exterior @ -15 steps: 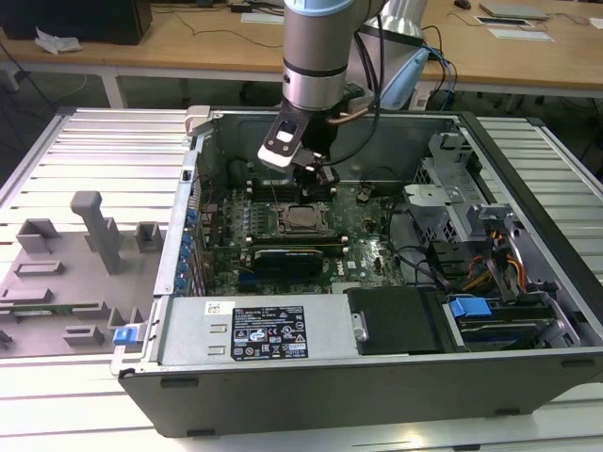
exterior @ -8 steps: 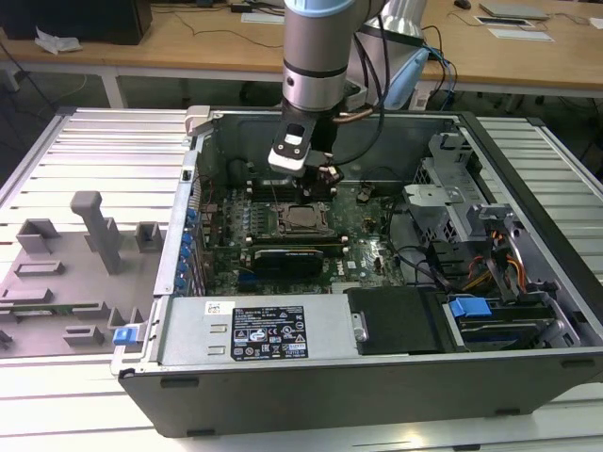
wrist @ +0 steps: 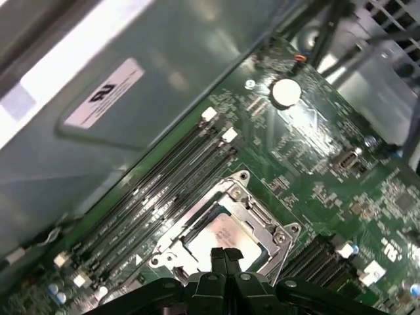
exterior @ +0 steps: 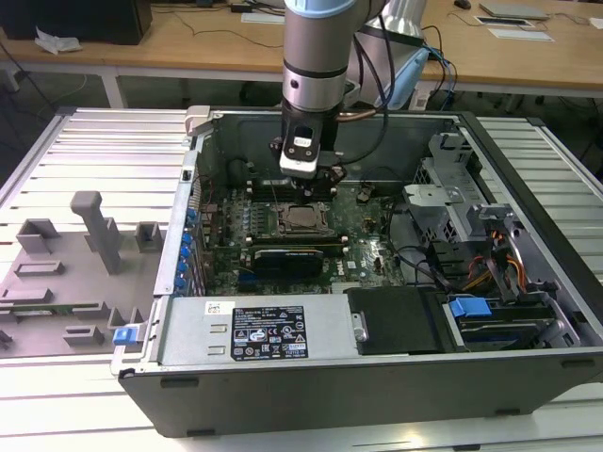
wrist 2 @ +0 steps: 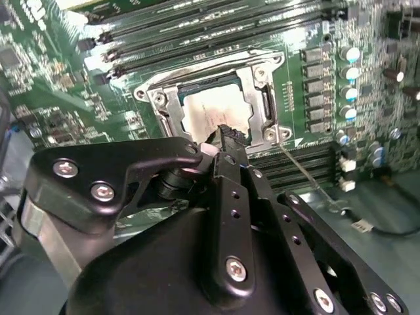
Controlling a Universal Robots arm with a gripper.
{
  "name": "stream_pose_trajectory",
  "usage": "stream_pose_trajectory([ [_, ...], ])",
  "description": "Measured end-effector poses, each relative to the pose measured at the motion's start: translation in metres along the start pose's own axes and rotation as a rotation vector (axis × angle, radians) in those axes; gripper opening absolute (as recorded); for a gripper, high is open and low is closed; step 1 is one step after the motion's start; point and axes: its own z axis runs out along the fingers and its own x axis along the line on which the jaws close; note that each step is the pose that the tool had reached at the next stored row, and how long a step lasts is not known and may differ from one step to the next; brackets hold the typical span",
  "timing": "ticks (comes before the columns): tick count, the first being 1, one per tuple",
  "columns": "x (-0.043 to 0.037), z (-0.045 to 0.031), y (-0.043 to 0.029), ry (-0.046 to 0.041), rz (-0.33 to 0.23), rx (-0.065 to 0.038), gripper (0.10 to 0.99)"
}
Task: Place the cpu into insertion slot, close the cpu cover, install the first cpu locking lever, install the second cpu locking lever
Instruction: 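Close the cpu cover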
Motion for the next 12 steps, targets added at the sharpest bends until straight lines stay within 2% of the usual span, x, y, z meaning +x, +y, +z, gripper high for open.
stream_pose_trajectory([
  [6,0.0000,0.0004,0.0000,0.0023,-0.124,0.001,0.106],
  [8,0.0000,0.0005,0.0000,0.0033,-0.183,0.002,0.106],
  [12,0.0000,0.0008,0.0000,0.0046,-0.258,0.003,0.106],
])
